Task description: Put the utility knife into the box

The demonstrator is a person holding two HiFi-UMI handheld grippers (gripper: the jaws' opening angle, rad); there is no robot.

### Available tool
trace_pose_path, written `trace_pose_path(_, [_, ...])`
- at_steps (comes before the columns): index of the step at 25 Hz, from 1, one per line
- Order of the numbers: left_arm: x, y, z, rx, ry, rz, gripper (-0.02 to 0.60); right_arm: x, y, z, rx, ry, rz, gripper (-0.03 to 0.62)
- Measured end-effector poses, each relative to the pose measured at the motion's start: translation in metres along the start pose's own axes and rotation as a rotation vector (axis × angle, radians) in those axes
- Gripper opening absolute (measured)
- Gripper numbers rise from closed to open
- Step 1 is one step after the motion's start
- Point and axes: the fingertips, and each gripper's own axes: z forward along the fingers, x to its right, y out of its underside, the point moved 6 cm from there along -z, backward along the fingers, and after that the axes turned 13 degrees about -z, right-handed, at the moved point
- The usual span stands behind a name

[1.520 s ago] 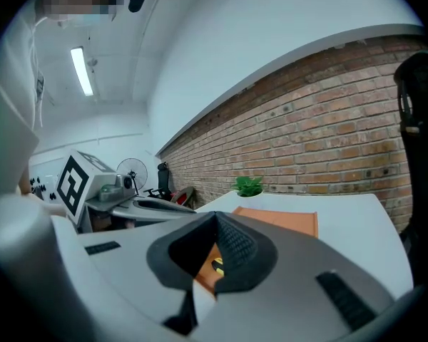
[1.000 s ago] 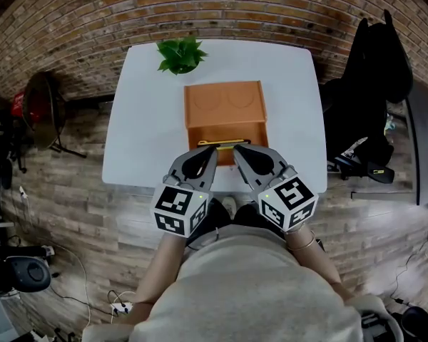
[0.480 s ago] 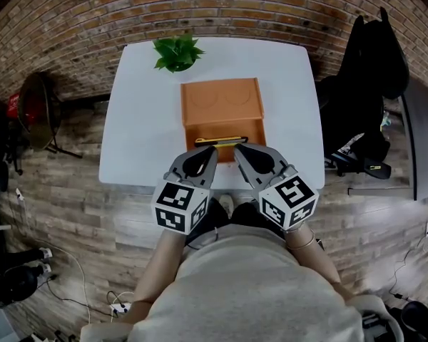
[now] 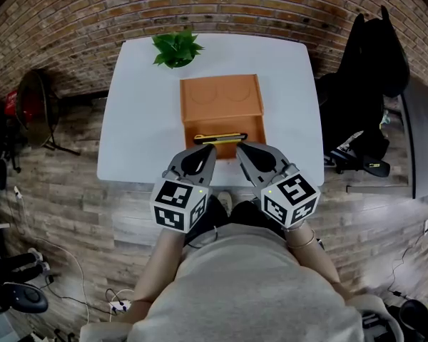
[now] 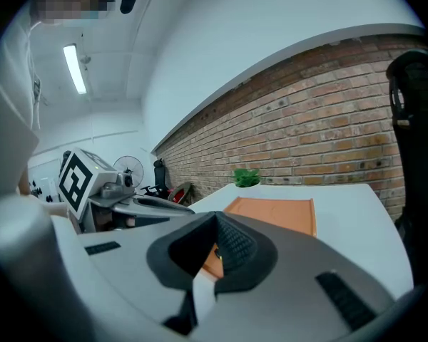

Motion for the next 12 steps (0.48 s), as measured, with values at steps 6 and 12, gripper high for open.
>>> trace_pose_path(6, [-0.0002, 0.0010, -0.0008, -0.006, -0.009, -0.017, 0.008, 0.0016, 0.0014, -0.0020, -0.012, 0.002, 0.012, -0.002])
trace_pose_path(12, [0.0021, -0.0031, -0.0009, -0.015, -0.011, -0.028, 0.008, 0.0010, -0.0002, -0.0031, -0.022, -0.002, 0.021, -0.002])
